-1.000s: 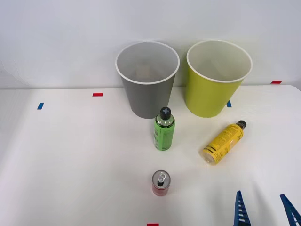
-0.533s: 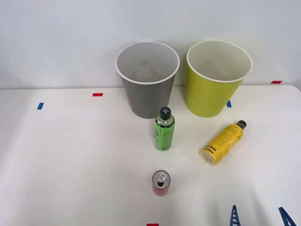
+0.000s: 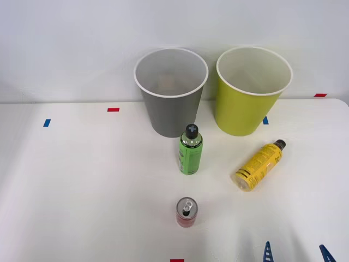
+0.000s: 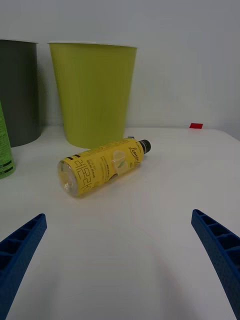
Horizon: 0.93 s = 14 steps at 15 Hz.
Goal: Put cans in the gray bin, plastic bottles in the light green bin
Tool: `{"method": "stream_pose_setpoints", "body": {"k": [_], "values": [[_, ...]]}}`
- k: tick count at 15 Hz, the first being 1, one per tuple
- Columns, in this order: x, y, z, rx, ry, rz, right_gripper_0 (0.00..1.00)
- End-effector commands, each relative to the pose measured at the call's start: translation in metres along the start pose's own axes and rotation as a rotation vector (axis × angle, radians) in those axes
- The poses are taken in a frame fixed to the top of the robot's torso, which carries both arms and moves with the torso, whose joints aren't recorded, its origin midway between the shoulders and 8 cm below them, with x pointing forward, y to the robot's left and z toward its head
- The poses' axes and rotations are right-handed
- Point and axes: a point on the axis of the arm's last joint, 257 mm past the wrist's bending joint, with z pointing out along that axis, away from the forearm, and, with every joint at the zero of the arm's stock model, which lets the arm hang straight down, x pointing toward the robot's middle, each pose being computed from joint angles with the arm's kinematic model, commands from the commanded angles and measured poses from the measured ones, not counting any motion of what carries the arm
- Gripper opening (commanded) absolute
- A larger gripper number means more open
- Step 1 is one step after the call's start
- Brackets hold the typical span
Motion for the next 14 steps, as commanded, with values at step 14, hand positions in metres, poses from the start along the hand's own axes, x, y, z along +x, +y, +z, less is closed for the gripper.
{"method": "stream_pose_setpoints", "body": {"k": [14], "values": [[0.0001,-0.0001,0.0,0.0,0.0,-0.001,1.0]]}}
